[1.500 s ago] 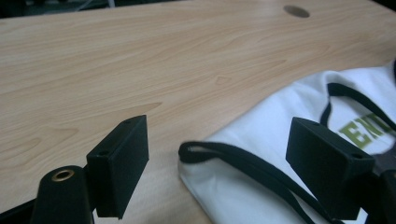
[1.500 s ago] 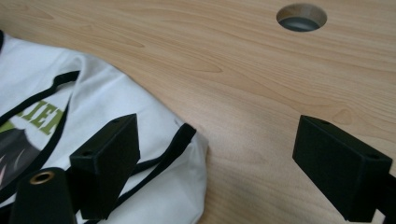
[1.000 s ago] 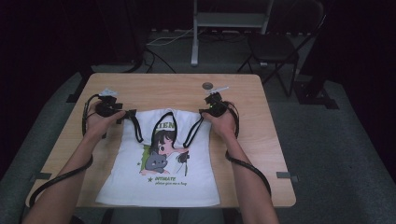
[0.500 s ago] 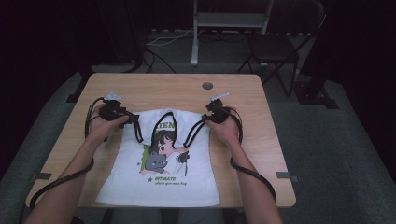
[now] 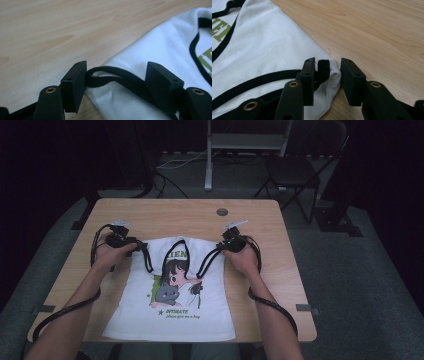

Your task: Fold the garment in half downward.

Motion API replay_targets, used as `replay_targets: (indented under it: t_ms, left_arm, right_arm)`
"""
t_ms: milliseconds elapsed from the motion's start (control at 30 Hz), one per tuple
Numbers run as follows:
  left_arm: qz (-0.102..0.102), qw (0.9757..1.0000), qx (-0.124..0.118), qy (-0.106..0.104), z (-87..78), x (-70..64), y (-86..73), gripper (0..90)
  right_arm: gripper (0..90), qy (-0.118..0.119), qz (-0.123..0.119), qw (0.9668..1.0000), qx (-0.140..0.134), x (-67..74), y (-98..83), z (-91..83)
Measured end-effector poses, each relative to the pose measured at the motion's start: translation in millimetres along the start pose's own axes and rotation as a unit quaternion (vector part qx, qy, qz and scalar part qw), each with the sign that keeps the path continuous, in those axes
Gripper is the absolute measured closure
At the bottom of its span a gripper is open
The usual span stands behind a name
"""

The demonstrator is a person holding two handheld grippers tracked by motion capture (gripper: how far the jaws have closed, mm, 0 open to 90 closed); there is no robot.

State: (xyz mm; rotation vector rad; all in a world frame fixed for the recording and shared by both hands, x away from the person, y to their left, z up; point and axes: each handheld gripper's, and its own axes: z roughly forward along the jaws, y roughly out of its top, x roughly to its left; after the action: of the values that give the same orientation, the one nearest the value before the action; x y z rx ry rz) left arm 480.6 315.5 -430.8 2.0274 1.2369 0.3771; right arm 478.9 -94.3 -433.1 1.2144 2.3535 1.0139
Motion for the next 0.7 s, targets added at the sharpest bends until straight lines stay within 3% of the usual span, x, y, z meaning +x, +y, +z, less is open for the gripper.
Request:
replay_targets:
  t_ms: [100, 267, 367, 433, 467, 567, 700]
  left_arm:
    - [-0.015, 0.9998, -0.010, -0.006, 0.2, 2.9, -1.1, 36.0]
    - [-0.015, 0.9999, -0.005, 0.000, 1.0, 4.1, 1.3, 36.1]
    - [0.001, 1.0000, 0.001, 0.007, 0.7, -0.3, 2.2, 50.9]
    - [0.000, 1.0000, 0.004, -0.005, 1.0, -1.1, 2.5, 67.4]
    - [-0.014, 0.9996, 0.005, -0.023, 1.8, -0.4, 2.9, 72.1]
    - [-0.019, 0.9993, 0.010, -0.031, 1.1, 1.0, 5.1, 79.9]
    - [-0.035, 0.9981, 0.008, -0.050, -0.6, 4.0, 8.2, 81.2]
  right_arm:
    - [65.3, 0.006, 0.007, 1.0000, -0.003, -2.1, -0.8, -0.2]
    - [64.5, 0.004, 0.004, 1.0000, 0.001, -1.2, 0.1, -0.3]
    - [71.9, 0.008, -0.002, 1.0000, 0.000, 0.2, -0.4, -0.1]
    - [78.8, 0.018, -0.006, 0.9998, 0.000, 1.3, -0.8, -0.3]
    - [80.0, 0.026, -0.006, 0.9996, 0.001, 1.5, -0.7, -0.5]
    - [80.7, 0.046, -0.012, 0.9989, 0.009, -1.4, 0.7, -0.7]
    - [80.7, 0.070, 0.014, 0.9974, 0.011, -10.3, 3.3, 0.0]
